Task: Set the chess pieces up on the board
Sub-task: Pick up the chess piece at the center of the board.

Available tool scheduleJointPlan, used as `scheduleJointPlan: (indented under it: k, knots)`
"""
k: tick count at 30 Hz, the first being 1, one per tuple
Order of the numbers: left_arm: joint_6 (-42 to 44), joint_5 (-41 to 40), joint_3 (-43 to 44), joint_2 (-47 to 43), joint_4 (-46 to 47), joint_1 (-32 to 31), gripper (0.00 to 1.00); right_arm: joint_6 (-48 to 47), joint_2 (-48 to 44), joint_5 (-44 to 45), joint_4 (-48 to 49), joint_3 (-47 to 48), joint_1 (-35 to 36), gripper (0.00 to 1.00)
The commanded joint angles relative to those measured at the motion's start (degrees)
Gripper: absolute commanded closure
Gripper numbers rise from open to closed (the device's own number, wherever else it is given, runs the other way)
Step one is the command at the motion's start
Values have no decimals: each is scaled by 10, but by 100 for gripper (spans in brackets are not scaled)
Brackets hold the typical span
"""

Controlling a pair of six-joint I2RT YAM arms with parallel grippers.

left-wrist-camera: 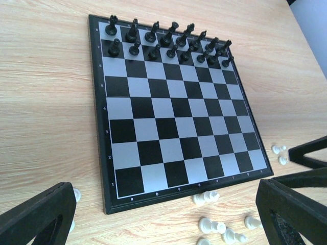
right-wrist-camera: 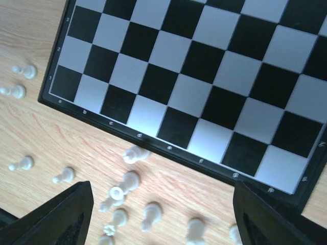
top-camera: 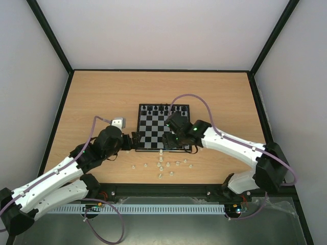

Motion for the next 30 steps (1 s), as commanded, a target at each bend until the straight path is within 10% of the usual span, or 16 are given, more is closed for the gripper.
scheduleJointPlan:
  k: [1, 30]
  knots:
    - [-12, -17, 10, -19, -14, 5, 1, 9, 55, 42, -64, 57, 51, 28]
    - [-35, -12, -18, -15, 13, 6, 0, -2, 228, 60, -46, 106, 92, 63]
